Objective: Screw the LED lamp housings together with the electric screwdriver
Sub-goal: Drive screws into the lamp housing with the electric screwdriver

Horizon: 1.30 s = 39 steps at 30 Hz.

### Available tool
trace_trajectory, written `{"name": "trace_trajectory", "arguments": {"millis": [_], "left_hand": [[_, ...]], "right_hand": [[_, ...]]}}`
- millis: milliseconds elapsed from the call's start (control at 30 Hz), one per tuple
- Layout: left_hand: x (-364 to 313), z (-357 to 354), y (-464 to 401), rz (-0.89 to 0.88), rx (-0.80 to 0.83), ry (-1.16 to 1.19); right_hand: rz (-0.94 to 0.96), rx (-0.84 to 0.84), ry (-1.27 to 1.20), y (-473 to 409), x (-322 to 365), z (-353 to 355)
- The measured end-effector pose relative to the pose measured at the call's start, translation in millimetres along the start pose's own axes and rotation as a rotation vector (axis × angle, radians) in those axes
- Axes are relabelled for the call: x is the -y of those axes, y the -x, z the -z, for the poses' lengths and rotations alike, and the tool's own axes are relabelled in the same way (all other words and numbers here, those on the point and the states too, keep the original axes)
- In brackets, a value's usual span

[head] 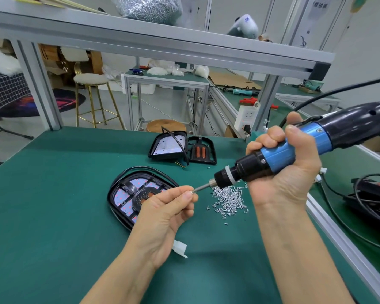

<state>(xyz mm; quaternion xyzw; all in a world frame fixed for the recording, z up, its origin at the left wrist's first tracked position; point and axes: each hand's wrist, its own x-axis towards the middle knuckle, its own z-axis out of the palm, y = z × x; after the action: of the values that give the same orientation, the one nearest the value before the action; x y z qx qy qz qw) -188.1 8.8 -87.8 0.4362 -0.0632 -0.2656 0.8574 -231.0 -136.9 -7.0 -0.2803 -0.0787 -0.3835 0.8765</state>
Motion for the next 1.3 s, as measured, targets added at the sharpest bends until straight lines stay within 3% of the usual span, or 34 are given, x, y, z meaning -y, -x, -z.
{"name": "trace_trajectory", "arguments": {"millis": [233, 433, 533, 800, 967, 1300], "left_hand": [[4.4, -2.3, -2.4, 0.033, -0.034, 0.086], [10.7, -2.3, -2.5, -0.259, -0.162, -0.204], [11.2, -1.6, -2.9, -0.315, -0.173, -0.232], [1.4, 10.2, -9.3, -0.133, 0.035, -0.132], [1.2, 12.4, -12.0, -0.213, 0.027, -0.208], [0.5, 21.5, -13.0, -0.146, 0.023, -0.174]], "right_hand": [[0.032, 0.033, 0.035, 1.6, -0.7, -1.7], [0.072, -0.011, 0.051, 2.5, -4.7, -3.3], [0.091, -0.088, 0.028, 2.0, -7.6, -1.8], [0.086, -0.019, 0.065, 5.9, -11.5, 2.2], [0.12, -0.001, 0.102, 6.5, -15.1, -0.4], [0.091, -0.086, 0.069, 3.8, -28.9, 2.8]]}}
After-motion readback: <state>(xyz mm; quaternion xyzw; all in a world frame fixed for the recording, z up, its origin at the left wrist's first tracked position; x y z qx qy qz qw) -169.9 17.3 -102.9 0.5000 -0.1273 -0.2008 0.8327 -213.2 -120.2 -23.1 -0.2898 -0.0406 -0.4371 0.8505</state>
